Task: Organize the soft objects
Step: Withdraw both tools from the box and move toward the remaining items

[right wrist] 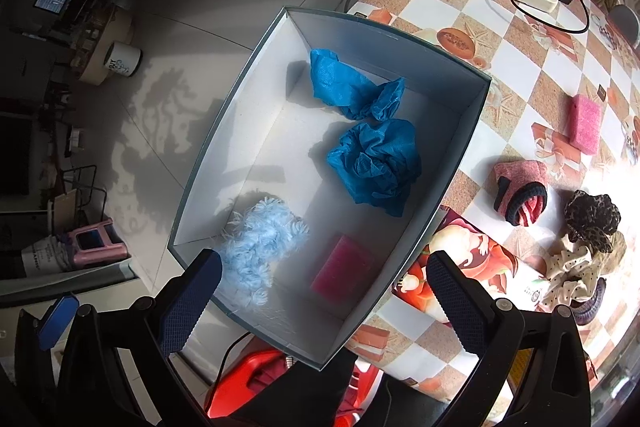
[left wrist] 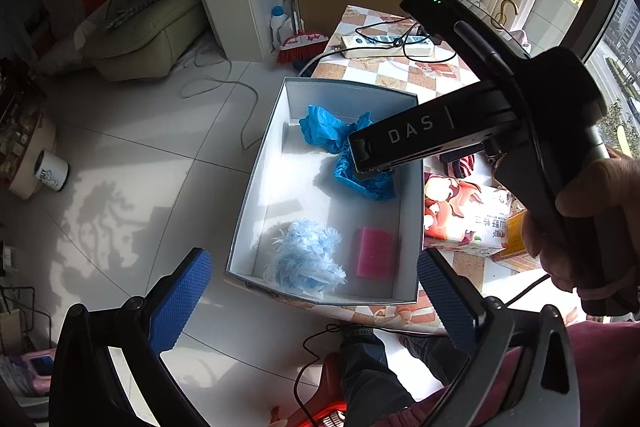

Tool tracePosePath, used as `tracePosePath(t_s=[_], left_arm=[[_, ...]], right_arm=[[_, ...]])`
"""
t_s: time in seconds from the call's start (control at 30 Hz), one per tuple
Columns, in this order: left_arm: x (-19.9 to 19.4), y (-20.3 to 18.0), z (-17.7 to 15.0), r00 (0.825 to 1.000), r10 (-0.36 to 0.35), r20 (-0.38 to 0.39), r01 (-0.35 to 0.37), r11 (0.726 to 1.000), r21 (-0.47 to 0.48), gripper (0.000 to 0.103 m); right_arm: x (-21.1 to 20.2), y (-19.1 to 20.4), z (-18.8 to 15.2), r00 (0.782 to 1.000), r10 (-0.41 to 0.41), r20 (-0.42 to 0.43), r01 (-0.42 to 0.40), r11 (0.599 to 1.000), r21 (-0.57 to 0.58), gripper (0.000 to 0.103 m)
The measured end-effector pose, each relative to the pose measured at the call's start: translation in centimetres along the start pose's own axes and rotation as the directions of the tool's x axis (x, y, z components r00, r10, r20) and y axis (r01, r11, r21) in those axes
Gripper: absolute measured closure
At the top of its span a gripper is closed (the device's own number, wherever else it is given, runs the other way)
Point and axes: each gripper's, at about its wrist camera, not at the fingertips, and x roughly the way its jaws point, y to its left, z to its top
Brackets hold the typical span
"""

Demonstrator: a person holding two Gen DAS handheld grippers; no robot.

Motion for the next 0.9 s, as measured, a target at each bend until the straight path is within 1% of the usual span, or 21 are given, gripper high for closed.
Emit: tracePosePath(t_s=[0.3,0.57,0.77,0.9], left_arm=[[-0.6,-0.7,0.2,0.998,0.054,-0.016,-0.054,0.998,0.017,0.0],[-0.8,-1.2,0.3,0.996,0.088,-0.031,-0.088,0.996,0.021,0.0],[-0.8,-2.2,0.7,0.993,0.112,-0.039,-0.109,0.992,0.062,0.0],[-0.4,-3.1,1.0,0.991,0.124,-0.048,-0.119,0.988,0.096,0.0]], right_arm=[[-0.6,-1.1,-0.7,0.998,0.049,0.026,-0.049,0.999,0.017,0.0],[-1.7,-1.5,-1.1,0.994,0.089,0.062,-0.09,0.996,0.018,0.0],[-2.8,-1.9,-1.2,0.988,0.118,0.097,-0.121,0.993,0.017,0.0],[-3.2,-2.7,-1.4,0.983,0.15,0.11,-0.155,0.987,0.04,0.0]])
